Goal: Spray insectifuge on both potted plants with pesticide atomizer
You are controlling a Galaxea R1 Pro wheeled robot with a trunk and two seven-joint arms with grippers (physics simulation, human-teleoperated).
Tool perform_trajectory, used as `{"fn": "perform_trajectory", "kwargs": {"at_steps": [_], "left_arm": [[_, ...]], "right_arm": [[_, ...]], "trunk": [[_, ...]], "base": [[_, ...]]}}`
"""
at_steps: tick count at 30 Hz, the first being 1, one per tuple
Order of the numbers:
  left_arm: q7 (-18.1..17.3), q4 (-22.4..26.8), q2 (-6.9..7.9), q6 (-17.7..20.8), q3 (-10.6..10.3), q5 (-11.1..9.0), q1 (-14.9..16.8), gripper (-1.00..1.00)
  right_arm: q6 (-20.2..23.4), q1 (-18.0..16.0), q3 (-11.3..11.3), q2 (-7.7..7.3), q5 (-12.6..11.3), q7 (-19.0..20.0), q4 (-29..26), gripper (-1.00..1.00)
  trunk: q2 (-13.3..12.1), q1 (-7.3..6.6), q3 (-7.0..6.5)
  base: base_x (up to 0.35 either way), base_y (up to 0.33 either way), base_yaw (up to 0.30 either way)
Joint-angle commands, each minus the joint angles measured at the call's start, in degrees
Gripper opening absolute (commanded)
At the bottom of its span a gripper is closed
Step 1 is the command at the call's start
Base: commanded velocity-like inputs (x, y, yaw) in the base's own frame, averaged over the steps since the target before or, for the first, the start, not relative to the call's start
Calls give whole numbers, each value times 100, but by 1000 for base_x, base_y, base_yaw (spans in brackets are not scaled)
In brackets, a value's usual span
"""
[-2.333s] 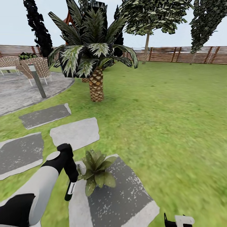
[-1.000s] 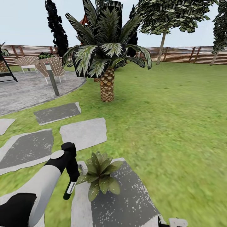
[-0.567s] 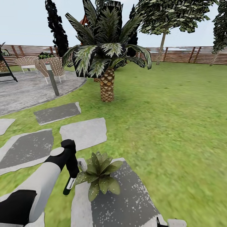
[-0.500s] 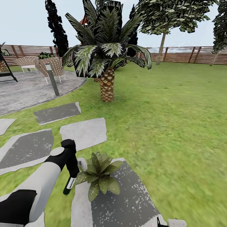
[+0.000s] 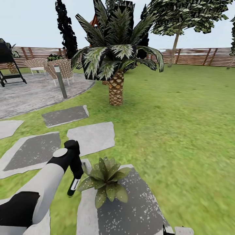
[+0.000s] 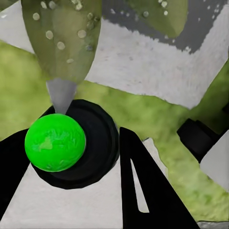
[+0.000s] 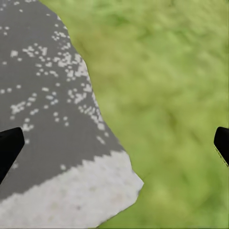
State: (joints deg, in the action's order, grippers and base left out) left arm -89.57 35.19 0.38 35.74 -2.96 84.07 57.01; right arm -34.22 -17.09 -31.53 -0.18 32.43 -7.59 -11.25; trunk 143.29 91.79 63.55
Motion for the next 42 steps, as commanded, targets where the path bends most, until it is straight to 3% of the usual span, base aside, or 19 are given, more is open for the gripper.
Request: {"fn": "perform_trajectory", "kwargs": {"at_steps": [1, 11, 15, 18, 26, 33, 42], "left_arm": [[-43, 5, 5, 56, -27, 22, 94, -100], [-43, -1, -2, 43, -50, 23, 187, -100], [-43, -3, 1, 62, -443, 22, 188, -100], [-43, -3, 0, 65, -514, 22, 188, -100], [-43, 5, -10, 82, -522, -3, 196, -100], [-43, 5, -113, 83, -522, 3, 196, -100], [-43, 5, -219, 101, -511, -31, 188, -100]], "right_arm": [[-17, -5, -20, 0, 62, -40, 9, 100], [-17, -5, -18, 0, 62, -41, 16, 100], [-15, -5, -18, 0, 62, -41, 18, 100], [-15, -5, -14, 0, 62, -41, 18, 100], [-15, -5, -12, 0, 66, -42, 20, 100], [-15, -5, -11, 0, 63, -42, 21, 100], [-15, -5, -12, 0, 63, -46, 20, 100]], "trunk": [[2, 1, 5], [2, 1, 5], [2, 1, 5], [2, 1, 5], [2, 1, 5], [2, 1, 5], [2, 1, 5]], "base": [[213, -130, 4], [212, -177, 23], [-8, -264, 239], [-121, -264, 275], [-209, -224, 278], [-202, -214, 257], [47, -125, -33]]}}
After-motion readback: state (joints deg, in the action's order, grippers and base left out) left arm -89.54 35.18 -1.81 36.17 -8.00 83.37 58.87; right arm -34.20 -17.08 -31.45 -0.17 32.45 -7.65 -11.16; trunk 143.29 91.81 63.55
